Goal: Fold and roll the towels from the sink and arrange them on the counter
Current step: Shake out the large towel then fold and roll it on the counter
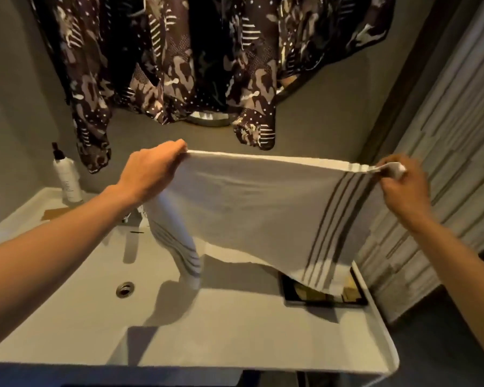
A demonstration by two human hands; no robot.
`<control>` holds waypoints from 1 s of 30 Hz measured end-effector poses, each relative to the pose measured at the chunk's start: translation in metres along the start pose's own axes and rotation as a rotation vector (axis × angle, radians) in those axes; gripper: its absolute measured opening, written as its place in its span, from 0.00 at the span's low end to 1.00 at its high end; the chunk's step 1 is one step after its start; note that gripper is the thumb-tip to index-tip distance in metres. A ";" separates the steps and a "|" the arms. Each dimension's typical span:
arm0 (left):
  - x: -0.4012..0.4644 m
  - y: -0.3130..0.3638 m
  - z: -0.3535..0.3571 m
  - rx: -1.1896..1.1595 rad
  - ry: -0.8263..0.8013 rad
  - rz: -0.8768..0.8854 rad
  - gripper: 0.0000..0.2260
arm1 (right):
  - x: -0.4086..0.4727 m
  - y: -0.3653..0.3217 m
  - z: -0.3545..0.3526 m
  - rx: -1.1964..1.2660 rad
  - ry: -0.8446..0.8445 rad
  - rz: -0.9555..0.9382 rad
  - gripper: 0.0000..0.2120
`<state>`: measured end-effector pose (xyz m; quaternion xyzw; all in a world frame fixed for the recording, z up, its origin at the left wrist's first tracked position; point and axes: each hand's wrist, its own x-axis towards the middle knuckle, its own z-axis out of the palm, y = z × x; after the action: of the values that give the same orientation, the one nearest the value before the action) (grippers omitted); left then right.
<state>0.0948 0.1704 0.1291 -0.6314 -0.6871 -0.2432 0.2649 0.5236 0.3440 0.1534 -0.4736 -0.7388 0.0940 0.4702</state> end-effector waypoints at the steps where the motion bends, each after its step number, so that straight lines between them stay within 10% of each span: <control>1: -0.008 0.011 -0.002 -0.001 0.044 0.061 0.10 | -0.014 0.009 -0.013 0.012 0.079 -0.038 0.10; 6: -0.123 0.037 0.026 -0.102 -0.050 0.283 0.15 | -0.137 0.073 -0.043 -0.030 0.094 -0.151 0.09; 10: -0.247 0.061 0.085 -0.093 -0.696 0.208 0.28 | -0.240 0.147 -0.016 -0.192 -0.365 0.097 0.14; 13: -0.277 0.093 0.112 -0.179 -1.128 0.167 0.10 | -0.268 0.177 0.010 -0.329 -0.731 0.327 0.14; 17: -0.254 0.126 0.135 -0.309 -1.119 0.158 0.19 | -0.272 0.188 0.035 -0.508 -1.056 0.367 0.08; 30: -0.181 0.234 0.224 -0.576 -0.883 0.222 0.20 | -0.158 0.199 0.128 -0.186 -0.452 0.852 0.22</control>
<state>0.3261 0.2061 -0.1591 -0.7895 -0.5677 -0.1039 -0.2089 0.5621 0.3655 -0.1279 -0.7414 -0.5681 0.3121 0.1736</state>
